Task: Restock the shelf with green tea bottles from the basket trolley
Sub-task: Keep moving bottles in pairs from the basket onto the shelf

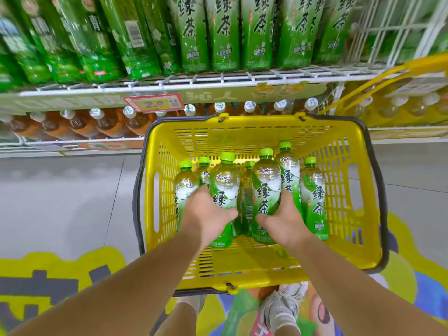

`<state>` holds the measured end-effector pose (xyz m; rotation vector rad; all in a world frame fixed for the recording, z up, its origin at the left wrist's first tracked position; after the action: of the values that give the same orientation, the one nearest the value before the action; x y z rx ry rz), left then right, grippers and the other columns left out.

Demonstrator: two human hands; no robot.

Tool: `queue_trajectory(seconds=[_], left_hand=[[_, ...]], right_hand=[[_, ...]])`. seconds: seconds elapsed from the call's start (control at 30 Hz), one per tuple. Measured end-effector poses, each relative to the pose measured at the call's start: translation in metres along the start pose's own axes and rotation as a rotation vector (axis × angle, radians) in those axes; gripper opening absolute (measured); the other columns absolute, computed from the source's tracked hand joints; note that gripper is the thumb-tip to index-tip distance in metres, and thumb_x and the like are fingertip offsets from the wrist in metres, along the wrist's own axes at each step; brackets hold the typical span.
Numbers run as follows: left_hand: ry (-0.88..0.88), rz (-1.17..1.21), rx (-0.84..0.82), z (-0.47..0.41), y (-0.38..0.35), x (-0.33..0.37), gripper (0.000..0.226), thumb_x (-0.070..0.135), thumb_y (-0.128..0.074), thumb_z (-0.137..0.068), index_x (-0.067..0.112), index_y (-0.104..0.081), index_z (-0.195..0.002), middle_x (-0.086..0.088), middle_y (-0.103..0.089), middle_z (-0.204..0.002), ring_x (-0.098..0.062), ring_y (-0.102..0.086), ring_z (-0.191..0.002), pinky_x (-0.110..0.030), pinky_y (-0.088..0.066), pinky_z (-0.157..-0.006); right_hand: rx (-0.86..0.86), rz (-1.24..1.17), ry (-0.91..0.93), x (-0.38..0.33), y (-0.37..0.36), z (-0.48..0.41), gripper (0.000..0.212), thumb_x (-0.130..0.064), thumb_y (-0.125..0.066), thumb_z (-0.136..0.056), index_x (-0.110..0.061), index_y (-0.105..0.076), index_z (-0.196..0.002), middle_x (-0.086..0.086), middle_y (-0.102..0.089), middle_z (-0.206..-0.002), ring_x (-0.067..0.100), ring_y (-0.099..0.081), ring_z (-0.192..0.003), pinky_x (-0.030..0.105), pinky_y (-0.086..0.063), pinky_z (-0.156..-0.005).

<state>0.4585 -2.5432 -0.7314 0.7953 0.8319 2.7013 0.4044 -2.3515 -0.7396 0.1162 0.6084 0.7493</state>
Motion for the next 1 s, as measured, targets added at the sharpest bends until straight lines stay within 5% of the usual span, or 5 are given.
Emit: queue_trajectory(seconds=[0.13, 0.23, 0.37, 0.5, 1.0], left_hand=[[-0.020, 0.027, 0.009, 0.009, 0.013, 0.008, 0.057, 0.035, -0.081, -0.074, 0.011, -0.054, -0.119, -0.006, -0.066, -0.078, -0.011, -0.054, -0.044, -0.023, -0.038, -0.032], [-0.068, 0.025, 0.011, 0.018, 0.024, 0.019, 0.054, 0.036, -0.082, -0.070, 0.014, -0.058, -0.112, -0.004, -0.069, -0.078, -0.016, -0.064, -0.055, -0.030, -0.047, -0.038], [-0.108, 0.035, 0.010, 0.039, 0.040, 0.038, 0.053, 0.038, -0.081, -0.067, 0.014, -0.061, -0.109, -0.003, -0.071, -0.074, -0.015, -0.064, -0.053, -0.029, -0.044, -0.037], [-0.159, 0.039, 0.047, 0.064, 0.065, 0.064, 0.035, 0.032, -0.084, -0.068, 0.021, -0.061, -0.091, 0.000, -0.070, -0.071, -0.010, -0.062, -0.047, -0.026, -0.046, -0.037], [-0.267, 0.124, 0.019, 0.189, 0.163, 0.155, 0.037, 0.029, -0.088, -0.064, 0.015, -0.063, -0.087, -0.009, -0.072, -0.078, -0.018, -0.058, -0.048, -0.027, -0.041, -0.040]], right_hand=[[-0.016, -0.046, 0.014, -0.009, 0.010, 0.022, 0.090, -0.008, -0.068, -0.090, -0.022, -0.009, -0.156, -0.006, -0.035, -0.117, 0.022, -0.058, -0.112, 0.026, -0.046, -0.075], [0.000, -0.048, 0.040, -0.023, 0.021, 0.043, 0.087, -0.007, -0.066, -0.090, -0.024, -0.011, -0.155, -0.003, -0.037, -0.111, 0.013, -0.064, -0.088, 0.025, -0.050, -0.061], [-0.001, -0.078, 0.053, -0.038, 0.036, 0.069, 0.088, -0.006, -0.064, -0.092, -0.023, -0.007, -0.156, 0.002, -0.046, -0.115, 0.035, -0.050, -0.124, 0.038, -0.047, -0.082], [0.015, -0.103, 0.099, -0.055, 0.050, 0.095, 0.091, -0.010, -0.068, -0.088, -0.025, -0.009, -0.155, 0.003, -0.031, -0.155, 0.019, -0.050, -0.115, 0.029, -0.040, -0.089], [0.102, -0.187, 0.187, -0.119, 0.112, 0.247, 0.084, -0.008, -0.069, -0.083, -0.026, -0.021, -0.148, -0.007, -0.045, -0.128, 0.015, -0.046, -0.114, 0.028, -0.038, -0.095]])
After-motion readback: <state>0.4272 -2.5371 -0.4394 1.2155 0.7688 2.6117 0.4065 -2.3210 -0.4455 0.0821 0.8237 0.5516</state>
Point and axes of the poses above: each hand's wrist, its own z-axis away from the middle knuckle, its own y-axis out of the back of the hand, x = y × z, the point moved 8 cm from there along -z, towards the middle knuckle
